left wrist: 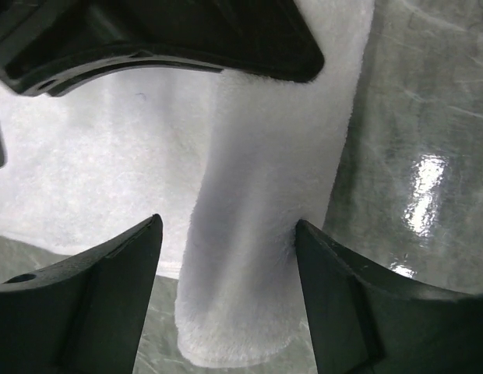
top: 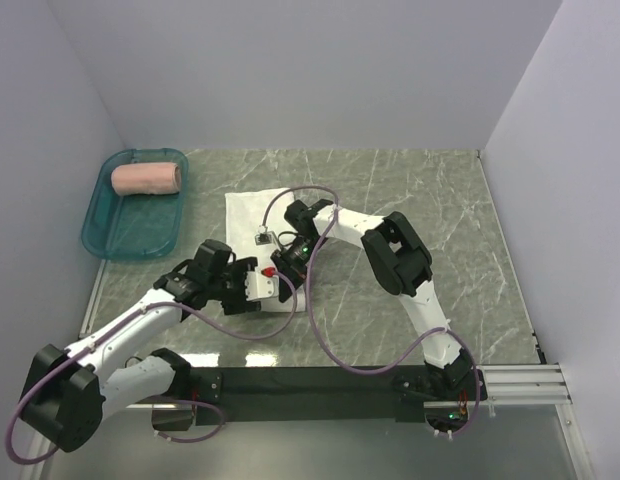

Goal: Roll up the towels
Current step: Roll the towel

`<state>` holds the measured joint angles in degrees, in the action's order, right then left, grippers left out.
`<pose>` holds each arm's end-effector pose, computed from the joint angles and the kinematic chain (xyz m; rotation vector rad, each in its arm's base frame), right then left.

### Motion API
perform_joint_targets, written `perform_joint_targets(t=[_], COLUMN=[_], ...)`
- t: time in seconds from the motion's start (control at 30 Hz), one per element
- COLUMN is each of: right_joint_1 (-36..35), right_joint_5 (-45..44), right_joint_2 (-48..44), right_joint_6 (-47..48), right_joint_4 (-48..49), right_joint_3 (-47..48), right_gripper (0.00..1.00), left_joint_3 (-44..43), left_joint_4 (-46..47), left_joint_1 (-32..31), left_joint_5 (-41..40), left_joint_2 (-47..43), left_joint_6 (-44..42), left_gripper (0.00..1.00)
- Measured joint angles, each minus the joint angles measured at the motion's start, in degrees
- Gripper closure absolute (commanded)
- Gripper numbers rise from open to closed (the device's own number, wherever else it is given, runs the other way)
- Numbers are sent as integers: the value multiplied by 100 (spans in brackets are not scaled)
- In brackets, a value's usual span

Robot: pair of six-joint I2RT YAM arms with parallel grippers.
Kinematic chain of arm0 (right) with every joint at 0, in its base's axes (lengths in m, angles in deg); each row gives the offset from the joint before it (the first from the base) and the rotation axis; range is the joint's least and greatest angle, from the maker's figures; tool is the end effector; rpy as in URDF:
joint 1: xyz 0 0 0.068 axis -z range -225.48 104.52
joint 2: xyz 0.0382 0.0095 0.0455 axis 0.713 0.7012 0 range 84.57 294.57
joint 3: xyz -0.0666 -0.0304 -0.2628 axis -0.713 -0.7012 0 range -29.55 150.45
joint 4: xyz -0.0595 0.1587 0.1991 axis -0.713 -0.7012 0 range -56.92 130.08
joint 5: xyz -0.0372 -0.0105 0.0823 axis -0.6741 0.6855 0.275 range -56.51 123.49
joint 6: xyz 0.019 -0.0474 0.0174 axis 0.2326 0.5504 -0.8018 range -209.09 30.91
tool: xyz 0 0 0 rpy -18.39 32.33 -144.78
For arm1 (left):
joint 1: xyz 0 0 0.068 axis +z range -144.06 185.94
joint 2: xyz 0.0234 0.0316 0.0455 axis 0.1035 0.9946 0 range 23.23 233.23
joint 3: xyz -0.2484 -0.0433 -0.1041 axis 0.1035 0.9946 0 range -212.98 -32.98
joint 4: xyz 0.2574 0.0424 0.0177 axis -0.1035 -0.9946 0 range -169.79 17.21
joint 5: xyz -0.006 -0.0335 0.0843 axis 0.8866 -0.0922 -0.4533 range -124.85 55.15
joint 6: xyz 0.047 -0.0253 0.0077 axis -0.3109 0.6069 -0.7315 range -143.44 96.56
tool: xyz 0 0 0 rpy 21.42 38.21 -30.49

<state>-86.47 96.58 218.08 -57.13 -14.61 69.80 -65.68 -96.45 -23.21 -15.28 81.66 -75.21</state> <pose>0.3113 0.3126 0.1268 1.5724 -2.0994 -1.6072 0.1676 -0.1071 0.2045 1.6565 1.7087 -0.2293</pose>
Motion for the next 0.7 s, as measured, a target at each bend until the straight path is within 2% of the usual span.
perform_joint_targets(t=[0.17,0.27,0.3,0.33,0.43,0.47,0.53,0.6,0.7], right_joint_1=[-9,-17,-17,-15,13,52,111,229,540], right_joint_5=[-39,-44,-39,-33,-17,-22,-37,-120,-522], right_joint_2=[2,2,2,-7,-87,-153,-319,-647,-1427], right_joint_6=[-173,-345,-404,-463,-664,-761,-970,-1226,-1530], right_joint_4=[20,63,81,116,286,385,590,931,1440], right_joint_3=[-4,-37,-52,-81,-221,-313,-533,-957,-1657], right_gripper=[100,100,100,99,83,73,64,57,55], left_joint_3=[-13,-46,-70,-107,-269,-354,-531,-761,-1204], left_joint_4=[-138,-221,-234,-254,-380,-455,-601,-719,-1021], left_joint_1=[-59,-57,-57,-57,-57,-57,-50,-4,125], left_joint_5=[107,162,168,175,205,225,308,479,850], left_joint_2=[507,774,857,940,1246,1349,1558,1836,2310], left_joint_6=[-120,-210,-236,-267,-295,-297,-304,-323,-369], left_gripper=[34,50,56,68,82,85,89,93,95])
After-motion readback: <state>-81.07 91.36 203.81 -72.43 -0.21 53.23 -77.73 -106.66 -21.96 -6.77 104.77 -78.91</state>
